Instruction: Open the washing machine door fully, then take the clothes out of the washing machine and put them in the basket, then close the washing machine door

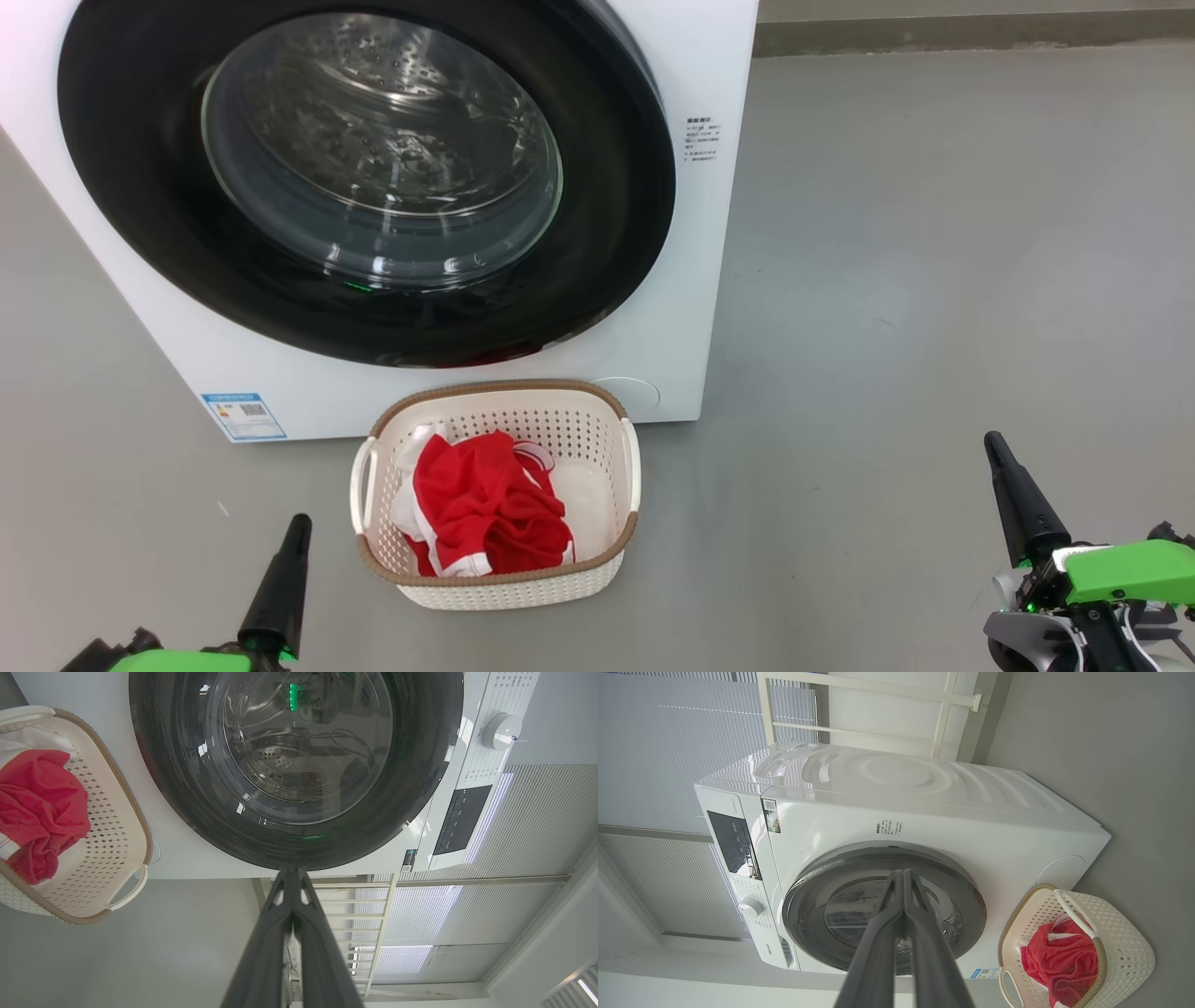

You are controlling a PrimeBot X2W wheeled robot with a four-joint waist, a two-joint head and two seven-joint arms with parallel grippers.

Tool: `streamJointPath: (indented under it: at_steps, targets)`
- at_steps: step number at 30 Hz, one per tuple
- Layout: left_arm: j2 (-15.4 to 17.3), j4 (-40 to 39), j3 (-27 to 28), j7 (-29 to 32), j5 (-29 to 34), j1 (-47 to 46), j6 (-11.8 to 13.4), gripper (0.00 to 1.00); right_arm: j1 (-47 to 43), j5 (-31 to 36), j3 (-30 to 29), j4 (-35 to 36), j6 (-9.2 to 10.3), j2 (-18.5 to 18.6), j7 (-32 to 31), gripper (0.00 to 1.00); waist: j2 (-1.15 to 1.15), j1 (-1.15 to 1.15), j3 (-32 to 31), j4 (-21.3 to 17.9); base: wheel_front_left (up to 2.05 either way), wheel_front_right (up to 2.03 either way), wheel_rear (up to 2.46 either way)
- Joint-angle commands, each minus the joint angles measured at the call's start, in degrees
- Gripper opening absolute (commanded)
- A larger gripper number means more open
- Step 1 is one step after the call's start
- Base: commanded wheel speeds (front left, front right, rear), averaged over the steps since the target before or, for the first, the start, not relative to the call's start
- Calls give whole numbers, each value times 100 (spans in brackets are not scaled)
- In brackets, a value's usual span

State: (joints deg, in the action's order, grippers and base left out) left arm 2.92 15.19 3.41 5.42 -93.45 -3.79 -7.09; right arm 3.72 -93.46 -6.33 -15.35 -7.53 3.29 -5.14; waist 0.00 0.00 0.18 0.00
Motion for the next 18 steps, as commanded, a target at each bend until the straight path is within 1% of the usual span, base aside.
streamJointPath:
  at_steps: [1, 18]
  targets:
    - [75, -119, 203, 20, 39, -230, -40, 0, 234, 24, 108, 140, 4, 51, -33, 0, 0, 0, 0, 0, 0, 0, 0]
    - [59, -118, 226, 38, 58, -232, -40, 0, 237, 46, 81, 139, 4, 33, -55, 0, 0, 0, 0, 0, 0, 0, 0]
